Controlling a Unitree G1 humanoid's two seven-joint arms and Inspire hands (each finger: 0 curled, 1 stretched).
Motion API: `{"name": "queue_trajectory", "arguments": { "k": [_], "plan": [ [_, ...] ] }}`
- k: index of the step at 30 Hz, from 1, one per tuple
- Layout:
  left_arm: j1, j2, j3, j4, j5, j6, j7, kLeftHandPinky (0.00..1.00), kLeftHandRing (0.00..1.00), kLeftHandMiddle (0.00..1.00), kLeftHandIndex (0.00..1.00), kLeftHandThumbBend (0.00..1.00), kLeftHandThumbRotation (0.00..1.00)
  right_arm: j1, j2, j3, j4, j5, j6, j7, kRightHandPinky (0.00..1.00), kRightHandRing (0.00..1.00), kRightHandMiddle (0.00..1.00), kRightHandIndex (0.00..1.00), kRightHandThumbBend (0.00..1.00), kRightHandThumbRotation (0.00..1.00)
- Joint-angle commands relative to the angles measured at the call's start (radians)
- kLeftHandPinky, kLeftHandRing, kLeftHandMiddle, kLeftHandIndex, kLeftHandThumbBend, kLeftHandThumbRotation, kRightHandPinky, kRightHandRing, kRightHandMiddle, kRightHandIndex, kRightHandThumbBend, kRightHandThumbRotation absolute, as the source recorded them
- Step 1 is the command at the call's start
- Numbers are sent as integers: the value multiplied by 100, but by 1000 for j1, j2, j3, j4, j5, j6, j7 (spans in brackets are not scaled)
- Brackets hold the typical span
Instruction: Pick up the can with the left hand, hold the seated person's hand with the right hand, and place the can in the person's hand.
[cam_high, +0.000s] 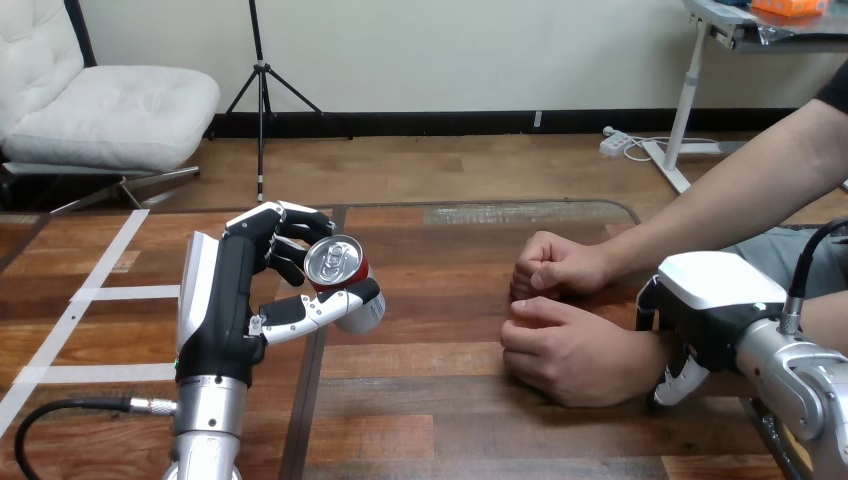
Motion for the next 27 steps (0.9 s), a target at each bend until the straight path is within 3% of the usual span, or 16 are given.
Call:
{"name": "queue_trajectory", "arguments": {
  "k": [1,27],
  "plan": [
    [-56,12,14,-52,-4,-7,9,35,40,48,52,67,0,-37,-40,-44,-97,7,4,1,40,48,54,52,75,0],
    [-81,-1,2,-22,11,-20,24,35,40,48,52,68,0,-16,-62,-99,-304,27,31,62,41,48,54,54,78,0]
  ]
}}
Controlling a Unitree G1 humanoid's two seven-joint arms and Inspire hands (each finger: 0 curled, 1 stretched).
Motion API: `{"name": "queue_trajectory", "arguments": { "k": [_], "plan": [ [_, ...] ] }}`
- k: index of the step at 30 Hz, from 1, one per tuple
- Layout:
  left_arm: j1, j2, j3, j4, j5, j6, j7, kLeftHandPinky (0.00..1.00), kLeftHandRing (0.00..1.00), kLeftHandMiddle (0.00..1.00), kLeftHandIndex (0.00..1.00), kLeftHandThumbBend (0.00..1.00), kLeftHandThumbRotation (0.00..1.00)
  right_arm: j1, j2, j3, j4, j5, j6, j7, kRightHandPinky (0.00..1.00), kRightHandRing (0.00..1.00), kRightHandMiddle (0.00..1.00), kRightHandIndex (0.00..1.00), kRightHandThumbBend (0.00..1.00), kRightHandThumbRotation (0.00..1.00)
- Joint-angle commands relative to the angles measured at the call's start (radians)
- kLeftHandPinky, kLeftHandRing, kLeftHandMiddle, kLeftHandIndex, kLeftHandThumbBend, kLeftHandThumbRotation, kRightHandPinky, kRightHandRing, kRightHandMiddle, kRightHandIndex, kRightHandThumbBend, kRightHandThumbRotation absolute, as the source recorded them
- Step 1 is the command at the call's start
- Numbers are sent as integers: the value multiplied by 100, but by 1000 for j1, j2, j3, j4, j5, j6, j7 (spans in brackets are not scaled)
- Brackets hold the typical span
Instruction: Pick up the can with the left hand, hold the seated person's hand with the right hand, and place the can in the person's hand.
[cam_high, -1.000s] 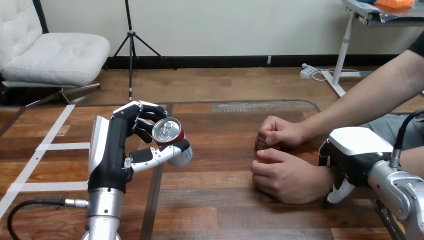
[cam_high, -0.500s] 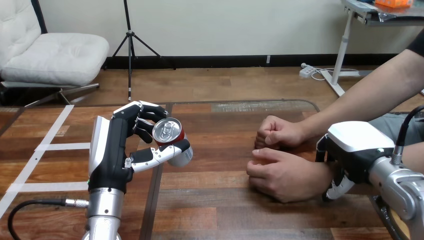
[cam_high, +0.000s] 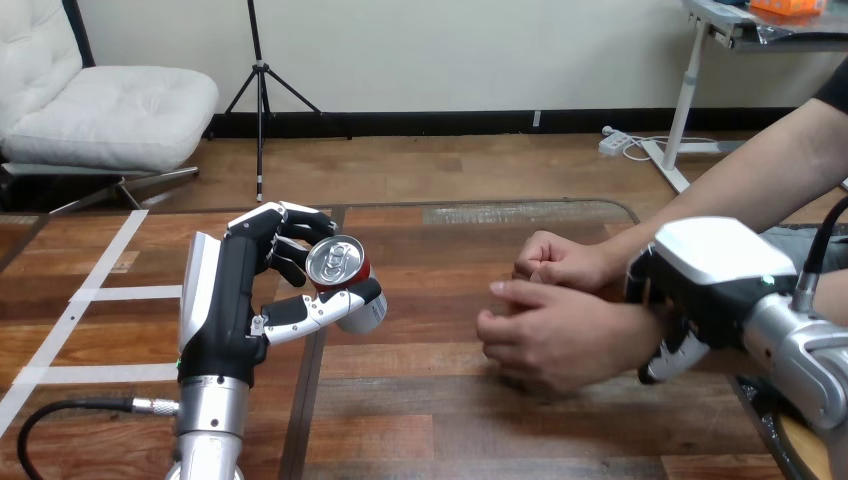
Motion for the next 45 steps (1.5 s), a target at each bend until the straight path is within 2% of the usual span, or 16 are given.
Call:
{"name": "queue_trajectory", "arguments": {
  "k": [1,13,31,45],
  "plan": [
    [-81,3,4,-22,7,-22,20,35,40,48,52,68,0,-48,-23,-53,-102,0,10,3,41,48,53,54,78,0],
    [-89,-7,-3,-12,-5,-31,10,34,40,48,52,68,0,-45,-25,-55,-138,-12,-5,-2,36,44,51,52,81,0],
    [-89,-49,-38,-52,-17,-19,-34,36,41,48,52,68,0,-43,-15,-63,-182,-4,-30,10,37,45,52,51,81,0],
    [-98,-89,-64,-76,-10,-13,-56,36,41,48,52,70,0,-49,-4,-53,-205,-12,-31,22,30,38,46,51,81,0]
  ]
}}
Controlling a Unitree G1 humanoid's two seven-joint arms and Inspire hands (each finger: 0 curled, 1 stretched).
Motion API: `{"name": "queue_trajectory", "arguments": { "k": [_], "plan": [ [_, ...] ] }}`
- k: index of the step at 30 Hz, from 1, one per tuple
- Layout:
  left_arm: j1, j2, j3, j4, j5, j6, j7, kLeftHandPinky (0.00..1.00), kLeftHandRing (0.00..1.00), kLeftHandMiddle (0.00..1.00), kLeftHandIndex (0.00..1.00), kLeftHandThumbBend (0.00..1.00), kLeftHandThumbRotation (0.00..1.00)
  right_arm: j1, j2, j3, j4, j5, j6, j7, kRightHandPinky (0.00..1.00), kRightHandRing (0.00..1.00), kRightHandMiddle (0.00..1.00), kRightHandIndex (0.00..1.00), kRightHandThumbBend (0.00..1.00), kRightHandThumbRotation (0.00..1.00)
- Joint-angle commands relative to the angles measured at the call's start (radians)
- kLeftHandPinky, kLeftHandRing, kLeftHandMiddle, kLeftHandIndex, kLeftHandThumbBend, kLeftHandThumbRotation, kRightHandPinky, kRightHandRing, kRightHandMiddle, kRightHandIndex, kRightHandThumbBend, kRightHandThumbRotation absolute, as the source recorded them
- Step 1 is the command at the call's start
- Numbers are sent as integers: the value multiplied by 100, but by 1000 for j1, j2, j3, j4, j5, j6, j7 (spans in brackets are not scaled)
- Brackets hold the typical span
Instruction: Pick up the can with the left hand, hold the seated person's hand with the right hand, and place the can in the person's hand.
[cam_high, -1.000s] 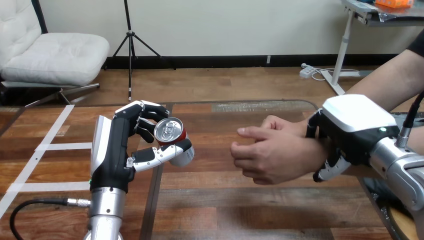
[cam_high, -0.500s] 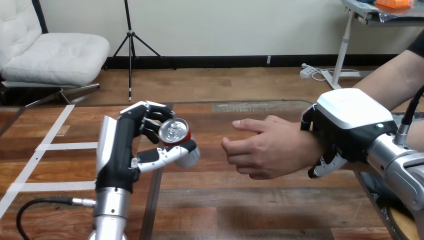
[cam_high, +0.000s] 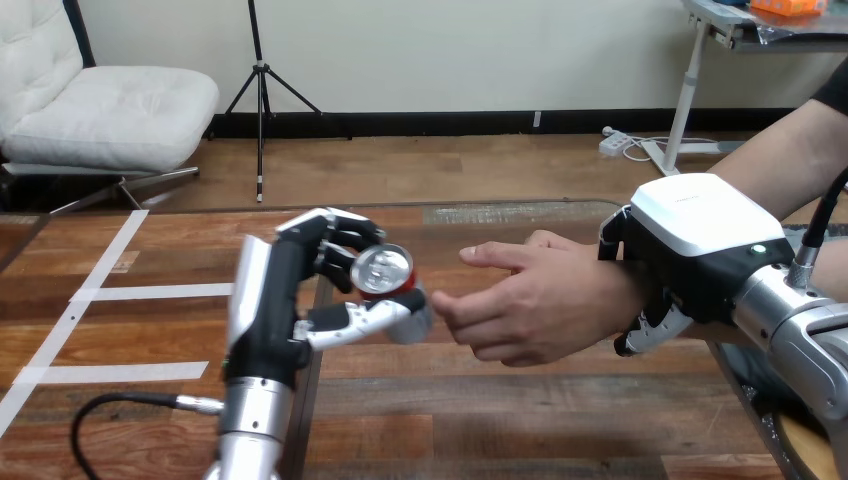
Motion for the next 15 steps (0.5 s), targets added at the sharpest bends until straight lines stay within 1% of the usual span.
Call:
{"name": "queue_trajectory", "arguments": {
  "k": [1,6,10,15],
  "plan": [
    [-97,-23,-15,-75,-1,-13,0,36,41,48,52,70,0,-49,-4,-17,-55,-12,-5,0,30,38,46,50,81,0],
    [-107,-36,-23,-71,-1,-22,-7,36,41,47,52,70,0,-53,-2,-11,-59,-19,-5,7,32,39,48,50,80,0],
    [-117,-48,-33,-73,-1,-26,-14,36,41,47,52,70,0,-53,-5,-6,-61,-28,-18,4,33,41,49,51,80,0],
    [-130,-53,-42,-66,3,-32,-12,36,41,47,52,69,0,-59,1,0,-56,-41,-27,0,34,42,50,51,80,0]
  ]
}}
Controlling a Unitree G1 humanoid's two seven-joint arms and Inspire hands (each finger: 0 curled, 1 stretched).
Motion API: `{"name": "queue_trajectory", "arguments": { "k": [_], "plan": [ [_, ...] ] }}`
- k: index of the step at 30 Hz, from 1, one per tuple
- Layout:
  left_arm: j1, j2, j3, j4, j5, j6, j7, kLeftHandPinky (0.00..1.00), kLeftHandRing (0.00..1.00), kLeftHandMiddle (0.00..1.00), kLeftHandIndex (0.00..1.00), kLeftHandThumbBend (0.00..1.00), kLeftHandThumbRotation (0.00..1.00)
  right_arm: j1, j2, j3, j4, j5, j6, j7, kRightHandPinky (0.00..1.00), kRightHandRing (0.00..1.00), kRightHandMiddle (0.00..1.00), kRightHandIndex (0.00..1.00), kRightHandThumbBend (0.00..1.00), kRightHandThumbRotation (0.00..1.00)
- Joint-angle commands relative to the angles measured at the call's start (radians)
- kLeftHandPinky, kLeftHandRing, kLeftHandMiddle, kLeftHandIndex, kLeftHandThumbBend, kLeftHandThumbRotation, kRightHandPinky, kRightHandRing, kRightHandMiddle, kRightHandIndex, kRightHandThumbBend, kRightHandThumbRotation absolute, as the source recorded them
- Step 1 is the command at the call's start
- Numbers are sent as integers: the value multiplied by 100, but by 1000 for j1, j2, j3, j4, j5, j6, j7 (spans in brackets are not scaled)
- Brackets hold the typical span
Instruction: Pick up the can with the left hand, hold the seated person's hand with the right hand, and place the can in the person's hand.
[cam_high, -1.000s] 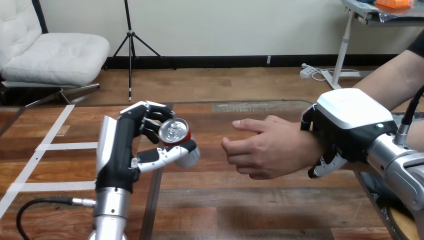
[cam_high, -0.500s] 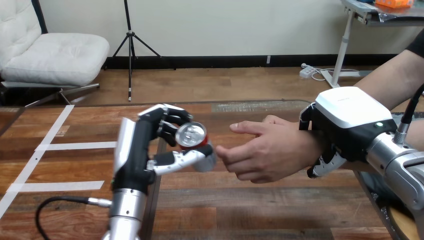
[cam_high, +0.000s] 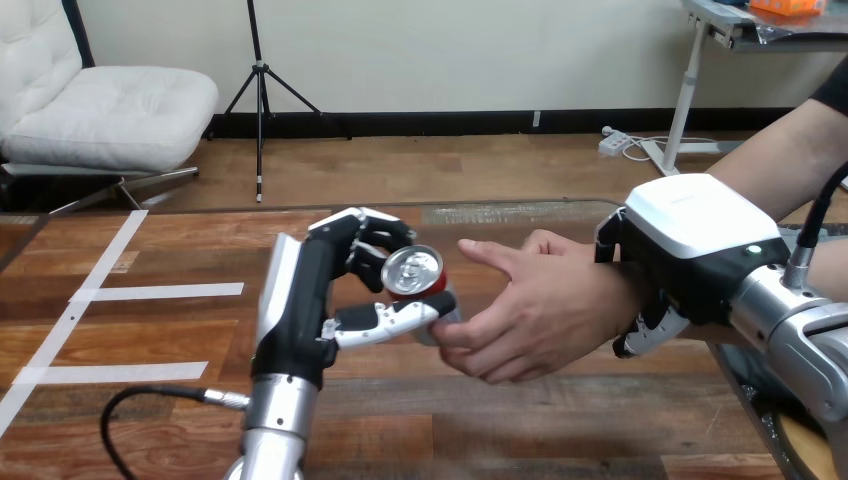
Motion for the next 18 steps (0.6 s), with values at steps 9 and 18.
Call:
{"name": "queue_trajectory", "arguments": {
  "k": [9,18],
  "plan": [
    [-127,-32,-18,-72,-7,-26,-16,36,41,47,52,69,0,-62,13,4,-37,-34,-20,-14,35,43,50,51,84,0],
    [-135,-38,-31,-69,-3,-28,-23,36,41,47,52,69,0,-67,22,10,-33,-35,-21,0,36,43,50,51,84,0]
  ]
}}
